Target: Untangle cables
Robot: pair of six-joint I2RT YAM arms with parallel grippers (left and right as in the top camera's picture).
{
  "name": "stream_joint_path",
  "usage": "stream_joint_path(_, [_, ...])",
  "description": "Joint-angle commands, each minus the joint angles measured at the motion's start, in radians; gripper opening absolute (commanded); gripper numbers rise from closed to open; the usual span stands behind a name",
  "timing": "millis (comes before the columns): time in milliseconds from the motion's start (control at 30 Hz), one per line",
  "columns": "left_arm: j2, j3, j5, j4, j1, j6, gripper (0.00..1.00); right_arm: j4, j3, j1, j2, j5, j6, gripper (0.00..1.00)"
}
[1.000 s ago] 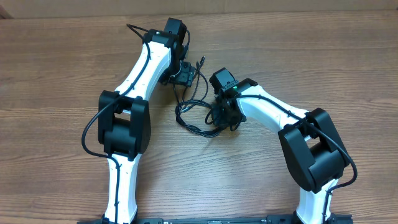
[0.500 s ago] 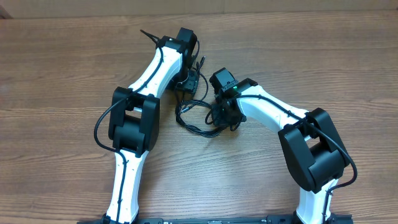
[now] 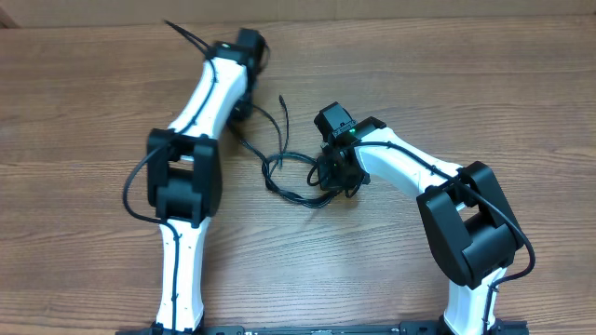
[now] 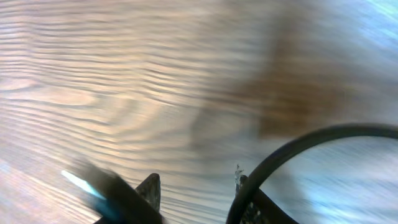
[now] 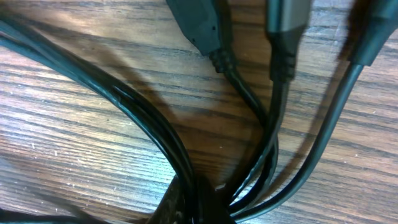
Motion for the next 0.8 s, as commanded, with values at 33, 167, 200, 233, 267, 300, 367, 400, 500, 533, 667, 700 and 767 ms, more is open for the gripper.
stream_joint_path(33, [0.009,0.050,-0.061,-0.012,0.105,-0.076,0.41,-0.019,-0.057,-0.003,0.075,0.026,0.023,0.04])
stream_joint_path(167, [0.010,0.043,0.052,-0.017,0.187,-0.078,0.41,-0.019,-0.064,-0.003,0.075,0.033,0.023,0.04])
stream_joint_path(200, [0.010,0.040,0.081,-0.017,0.206,-0.078,0.40,-0.018,-0.064,-0.003,0.075,0.033,0.023,0.04])
stream_joint_path(233, [0.010,0.037,0.108,-0.019,0.223,-0.082,0.41,-0.018,-0.064,-0.003,0.075,0.033,0.023,0.04])
stream_joint_path(267, [0.010,0.033,0.135,-0.021,0.242,-0.100,0.42,-0.018,-0.064,-0.003,0.075,0.033,0.023,0.04])
stream_joint_path(300, [0.010,0.031,0.163,-0.022,0.257,-0.105,0.44,-0.018,-0.064,-0.003,0.075,0.033,0.023,0.04])
stream_joint_path(367, [0.010,0.031,0.203,-0.023,0.283,-0.103,0.48,-0.016,-0.064,-0.003,0.075,0.033,0.023,0.04])
stream_joint_path(400, [0.008,0.035,0.209,-0.026,0.294,-0.103,0.50,-0.014,-0.064,-0.003,0.075,0.032,0.023,0.04])
stream_joint_path(500, [0.008,0.096,0.226,-0.073,0.319,-0.104,0.54,-0.007,-0.064,-0.003,0.075,0.032,0.022,0.04])
stream_joint_path(533, [0.008,0.126,0.243,-0.096,0.322,-0.104,0.56,-0.007,-0.063,-0.003,0.075,0.032,0.022,0.04])
stream_joint_path(667, [0.006,0.282,0.368,-0.206,0.325,-0.100,0.57,-0.032,-0.044,-0.003,0.075,0.032,0.021,0.04])
stream_joint_path(700, [0.003,0.320,0.407,-0.235,0.322,-0.098,0.57,-0.048,-0.031,-0.003,0.075,0.032,0.021,0.04])
stream_joint_path(767, [-0.001,0.384,0.476,-0.288,0.313,-0.092,0.58,-0.095,0.011,-0.003,0.074,0.032,0.017,0.04])
